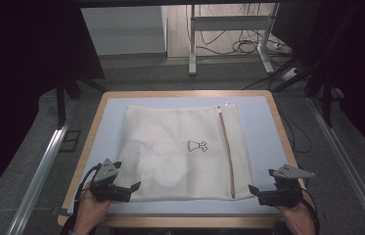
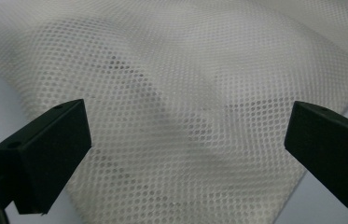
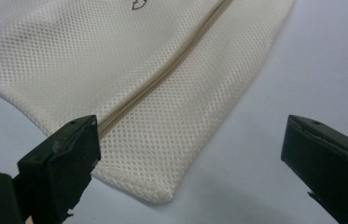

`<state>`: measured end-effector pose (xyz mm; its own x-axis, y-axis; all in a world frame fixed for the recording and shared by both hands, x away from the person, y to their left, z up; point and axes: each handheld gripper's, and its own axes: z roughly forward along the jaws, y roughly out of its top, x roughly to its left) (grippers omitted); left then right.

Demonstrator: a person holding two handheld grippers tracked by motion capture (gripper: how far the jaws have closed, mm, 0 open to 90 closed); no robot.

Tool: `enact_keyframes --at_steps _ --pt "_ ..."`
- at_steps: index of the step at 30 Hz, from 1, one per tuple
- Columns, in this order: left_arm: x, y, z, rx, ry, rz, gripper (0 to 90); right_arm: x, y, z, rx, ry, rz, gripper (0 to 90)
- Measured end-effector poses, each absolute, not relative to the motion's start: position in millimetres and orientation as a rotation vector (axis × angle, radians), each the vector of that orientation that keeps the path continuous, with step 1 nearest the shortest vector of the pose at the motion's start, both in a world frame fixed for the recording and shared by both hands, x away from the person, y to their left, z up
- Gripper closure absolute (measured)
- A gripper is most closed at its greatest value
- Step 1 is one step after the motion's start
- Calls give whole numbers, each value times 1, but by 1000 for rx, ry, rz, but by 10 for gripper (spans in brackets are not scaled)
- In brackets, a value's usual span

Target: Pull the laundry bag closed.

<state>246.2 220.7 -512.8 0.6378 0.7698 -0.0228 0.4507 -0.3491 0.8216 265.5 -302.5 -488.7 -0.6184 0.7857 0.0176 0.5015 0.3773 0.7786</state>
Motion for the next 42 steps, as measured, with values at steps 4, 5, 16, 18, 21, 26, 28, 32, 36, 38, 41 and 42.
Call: enact_keyframes --at_steps 4,5,16,18,21,26,28,32,36,38,41,42 --pt "248 218 -514 2008 923 486 0 267 -300 -489 1092 2296 1095 49" --pt "248 218 -514 2003 909 495 0 267 -299 -488 1079 2303 1105 51" --pt "250 218 -514 2000 913 472 17 269 -298 -490 1083 2332 1085 65" --pt "251 218 -515 1999 914 466 16 270 -298 -490 1082 2339 1084 65" --pt "252 217 -515 1998 916 461 14 271 -296 -491 1079 2360 1078 64" --pt "252 217 -516 2007 923 468 14 271 -295 -490 1075 2364 1068 59" --pt "252 217 -516 2009 923 469 14 271 -295 -490 1070 2368 1073 55" --pt "252 217 -516 2012 930 471 14 271 -294 -490 1064 2367 1071 53" --pt "253 217 -516 2005 942 468 15 271 -291 -489 1037 2361 1078 45" --pt "253 218 -516 1992 942 464 15 272 -289 -490 1025 2360 1086 38" --pt "253 218 -515 1987 939 470 15 272 -286 -491 1014 2371 1100 24" --pt "253 218 -515 1987 939 470 15 272 -284 -492 1014 2377 1104 24"
